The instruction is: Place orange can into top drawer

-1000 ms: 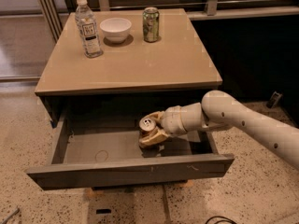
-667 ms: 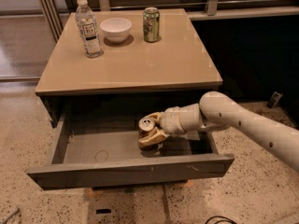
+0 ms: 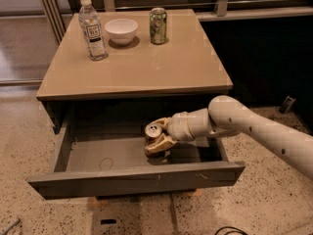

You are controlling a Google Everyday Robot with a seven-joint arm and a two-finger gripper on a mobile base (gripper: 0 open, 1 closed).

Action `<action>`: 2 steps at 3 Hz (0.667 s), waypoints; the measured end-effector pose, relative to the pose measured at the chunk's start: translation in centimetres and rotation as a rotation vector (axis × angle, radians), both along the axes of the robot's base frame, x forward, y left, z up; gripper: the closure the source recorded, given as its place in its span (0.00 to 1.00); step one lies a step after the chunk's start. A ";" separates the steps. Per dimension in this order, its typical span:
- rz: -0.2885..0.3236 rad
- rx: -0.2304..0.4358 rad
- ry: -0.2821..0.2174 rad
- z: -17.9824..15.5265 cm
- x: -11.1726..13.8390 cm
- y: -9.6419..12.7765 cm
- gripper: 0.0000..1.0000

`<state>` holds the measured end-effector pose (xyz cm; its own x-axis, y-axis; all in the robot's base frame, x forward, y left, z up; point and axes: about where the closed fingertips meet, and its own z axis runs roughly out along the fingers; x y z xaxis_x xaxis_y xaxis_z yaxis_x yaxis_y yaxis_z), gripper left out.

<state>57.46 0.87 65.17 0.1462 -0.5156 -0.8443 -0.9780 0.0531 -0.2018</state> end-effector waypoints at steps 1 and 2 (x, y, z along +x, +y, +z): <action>0.000 0.000 0.000 0.0 0.0 0.0 0.50; 0.000 0.000 0.000 0.0 0.0 0.0 0.27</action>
Offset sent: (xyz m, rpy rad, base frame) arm 0.0000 0.0000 0.0000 0.0000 0.0000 0.0000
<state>57.46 0.87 65.17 0.1462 -0.5156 -0.8443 -0.9780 0.0530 -0.2018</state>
